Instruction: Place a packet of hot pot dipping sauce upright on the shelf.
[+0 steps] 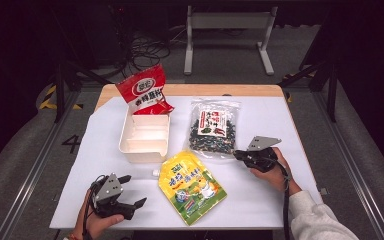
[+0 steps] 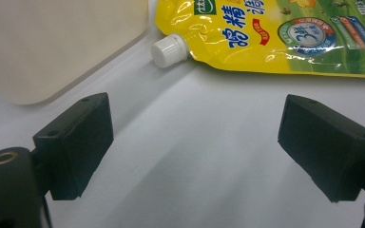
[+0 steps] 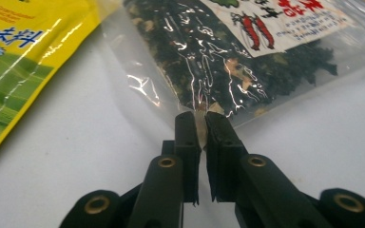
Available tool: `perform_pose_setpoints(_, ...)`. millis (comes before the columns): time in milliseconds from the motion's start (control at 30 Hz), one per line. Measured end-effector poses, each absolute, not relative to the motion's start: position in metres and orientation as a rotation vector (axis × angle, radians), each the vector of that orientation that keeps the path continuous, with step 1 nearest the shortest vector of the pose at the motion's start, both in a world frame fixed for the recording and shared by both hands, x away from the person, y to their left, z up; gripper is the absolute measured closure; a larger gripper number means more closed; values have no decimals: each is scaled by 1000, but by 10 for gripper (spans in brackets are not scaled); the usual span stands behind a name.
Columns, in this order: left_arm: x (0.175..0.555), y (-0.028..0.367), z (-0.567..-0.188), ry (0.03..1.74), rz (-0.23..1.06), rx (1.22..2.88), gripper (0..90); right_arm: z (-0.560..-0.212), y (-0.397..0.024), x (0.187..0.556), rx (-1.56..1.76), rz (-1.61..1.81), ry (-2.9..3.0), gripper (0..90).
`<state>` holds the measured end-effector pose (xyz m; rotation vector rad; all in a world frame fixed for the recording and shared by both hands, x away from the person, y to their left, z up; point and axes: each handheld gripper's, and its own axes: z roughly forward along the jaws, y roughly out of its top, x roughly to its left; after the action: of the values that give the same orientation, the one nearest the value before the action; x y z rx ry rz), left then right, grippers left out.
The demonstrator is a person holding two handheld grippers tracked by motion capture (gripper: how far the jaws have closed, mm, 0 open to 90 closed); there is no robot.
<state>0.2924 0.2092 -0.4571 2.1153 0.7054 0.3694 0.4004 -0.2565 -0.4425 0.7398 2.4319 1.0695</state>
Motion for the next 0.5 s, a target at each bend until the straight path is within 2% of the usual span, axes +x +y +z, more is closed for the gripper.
perform_pose_setpoints(67,292,209,-457,706,363,2113,123,-442,-255,401,731,1071,2439,837)
perform_pose_setpoints(100,293,208,-457,703,359,2116,123,-442,-254,401,736,1083,2441,797)
perform_pose_setpoints(167,292,206,-457,699,352,2119,123,-443,-254,401,732,1083,2443,788)
perform_pose_setpoints(233,293,206,-457,693,350,2120,124,-442,-255,401,740,1103,2434,724)
perform_pose_setpoints(300,293,206,-458,686,346,2124,124,-443,-255,401,732,1111,2441,722)
perform_pose_setpoints(400,294,205,-459,687,331,2123,124,-443,-252,401,709,1132,2444,671)
perform_pose_setpoints(500,294,205,-459,681,327,2129,124,-444,-248,400,678,1125,2454,727)
